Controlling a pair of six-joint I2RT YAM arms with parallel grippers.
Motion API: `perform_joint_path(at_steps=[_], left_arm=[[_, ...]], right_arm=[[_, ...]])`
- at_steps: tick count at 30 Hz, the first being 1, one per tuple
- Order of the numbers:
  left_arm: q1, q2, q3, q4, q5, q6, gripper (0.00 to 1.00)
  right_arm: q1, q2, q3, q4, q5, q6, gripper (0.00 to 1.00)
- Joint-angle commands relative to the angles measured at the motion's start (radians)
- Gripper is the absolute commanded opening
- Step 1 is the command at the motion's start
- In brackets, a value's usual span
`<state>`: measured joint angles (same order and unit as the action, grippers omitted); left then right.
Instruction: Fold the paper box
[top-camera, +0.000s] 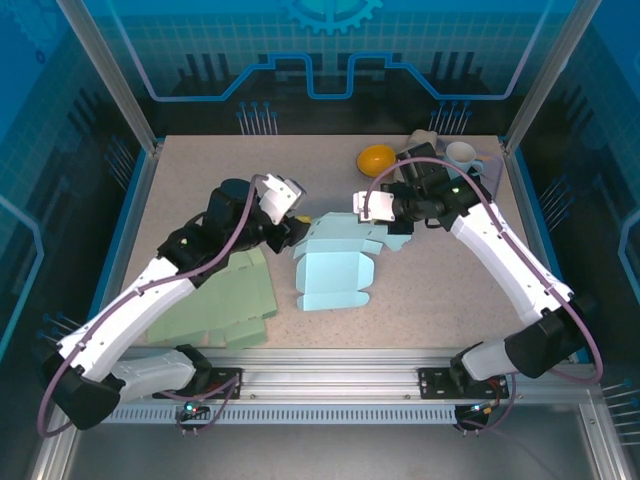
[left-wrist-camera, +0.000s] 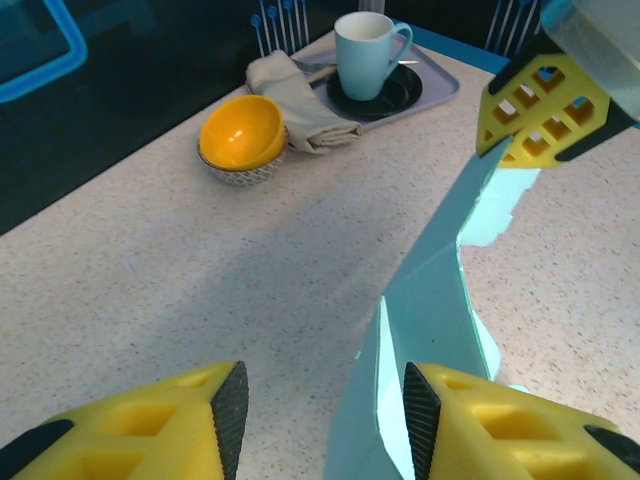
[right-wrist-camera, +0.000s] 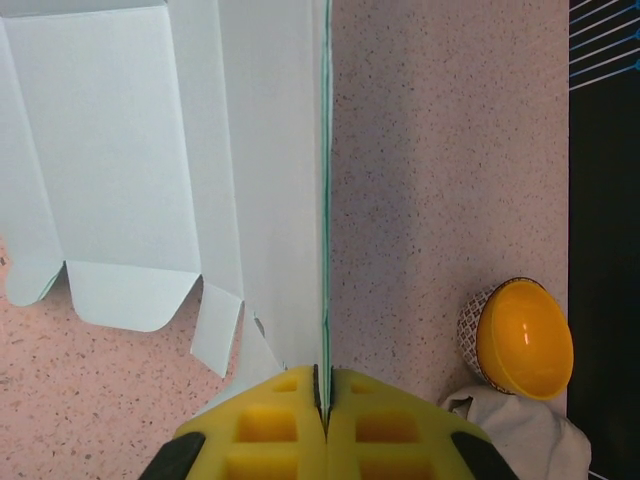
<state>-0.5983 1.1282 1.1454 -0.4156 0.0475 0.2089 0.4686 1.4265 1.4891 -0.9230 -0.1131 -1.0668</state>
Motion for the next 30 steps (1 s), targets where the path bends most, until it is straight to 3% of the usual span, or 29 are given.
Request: perform_joint_path(at_steps=[1, 12, 20, 30], left_arm=[[-0.003, 0.019, 0.023, -0.020, 0.061, -0.016, 0.48], [-0.040, 0.091, 0.039, -0.004, 0.118, -0.027, 0.50], [-0.040, 0.108, 0.062, 0.012, 0.121, -0.018, 0.51], [-0.050, 0.066, 0.013, 0.067, 0.188, 0.033, 0.40]], right_arm=[[-0.004, -0.013, 0.013, 0.003, -0.043, 0.006, 0.00], [0.008, 0.005, 0.037, -0.013, -0.064, 0.022, 0.00], [0.042, -0.040, -0.029, -0.021, -0.150, -0.078, 0.00], [0.090, -0.065, -0.070, -0.047, -0.141, -0.172, 0.00]])
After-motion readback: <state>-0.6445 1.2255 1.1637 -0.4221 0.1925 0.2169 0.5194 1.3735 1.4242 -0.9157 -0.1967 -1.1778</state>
